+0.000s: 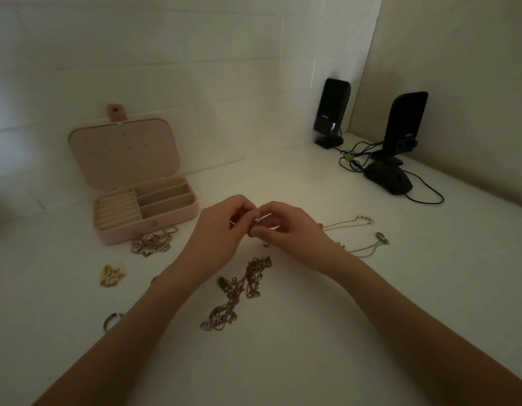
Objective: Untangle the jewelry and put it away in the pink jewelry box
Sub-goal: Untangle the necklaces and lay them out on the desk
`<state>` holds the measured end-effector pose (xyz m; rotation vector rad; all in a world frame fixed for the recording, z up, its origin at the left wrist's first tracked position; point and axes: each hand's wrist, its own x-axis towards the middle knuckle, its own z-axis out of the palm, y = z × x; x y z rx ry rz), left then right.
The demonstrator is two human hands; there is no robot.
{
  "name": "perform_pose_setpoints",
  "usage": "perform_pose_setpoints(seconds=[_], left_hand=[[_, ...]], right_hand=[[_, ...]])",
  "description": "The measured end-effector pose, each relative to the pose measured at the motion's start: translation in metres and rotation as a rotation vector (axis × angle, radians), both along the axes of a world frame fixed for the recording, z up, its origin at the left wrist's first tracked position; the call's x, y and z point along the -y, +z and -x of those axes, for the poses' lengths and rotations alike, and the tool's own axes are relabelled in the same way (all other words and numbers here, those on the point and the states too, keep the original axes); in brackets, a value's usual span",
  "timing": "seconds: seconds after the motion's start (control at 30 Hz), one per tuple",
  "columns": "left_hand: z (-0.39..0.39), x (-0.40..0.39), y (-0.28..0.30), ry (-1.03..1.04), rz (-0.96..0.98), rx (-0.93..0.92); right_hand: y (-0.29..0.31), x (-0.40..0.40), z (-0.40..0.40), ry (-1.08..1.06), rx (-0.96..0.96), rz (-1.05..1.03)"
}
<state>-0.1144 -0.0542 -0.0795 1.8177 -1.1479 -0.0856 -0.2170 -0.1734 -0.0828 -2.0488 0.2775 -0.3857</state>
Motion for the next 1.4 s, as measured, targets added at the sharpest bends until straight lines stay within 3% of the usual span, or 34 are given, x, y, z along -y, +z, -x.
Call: perform_pose_setpoints(seconds=[0.23, 0.43, 0.53, 0.73, 0.93, 1.07, 1.23, 1.4], left_hand=[[-0.005, 0.003, 0.029, -0.007, 0.132, -0.171], [0.017, 0.015, 0.055, -0.146, 0.163, -0.365], [0.033, 0.021, 0.069, -0.198, 0.158, -0.360], [0.058, 0.037, 0.079, -0.195, 0.070, -0.172], [0.070, 0.046, 0.083, -0.199, -0.032, -0.155], [0.078, 0.052, 0.076, -0.182, -0.057, -0.256], [0.092, 0.061, 0.056, -0.406, -0.150, -0.560], [0.088, 0.067, 0.047, -0.326, -0.073, -0.626]], right_hand=[[0.024, 0.026, 0.030, -0.072, 0.048, -0.177], [0.043, 0.042, 0.056, -0.163, -0.044, 0.051], [0.055, 0.038, 0.066, -0.148, 0.024, 0.135], [0.078, 0.020, 0.080, -0.053, 0.221, -0.218], [0.074, 0.021, 0.093, -0.153, 0.258, -0.221], [0.072, 0.028, 0.102, -0.211, 0.299, -0.302], [0.073, 0.042, 0.113, -0.227, 0.330, -0.360], [0.065, 0.064, 0.127, -0.325, 0.331, -0.419]])
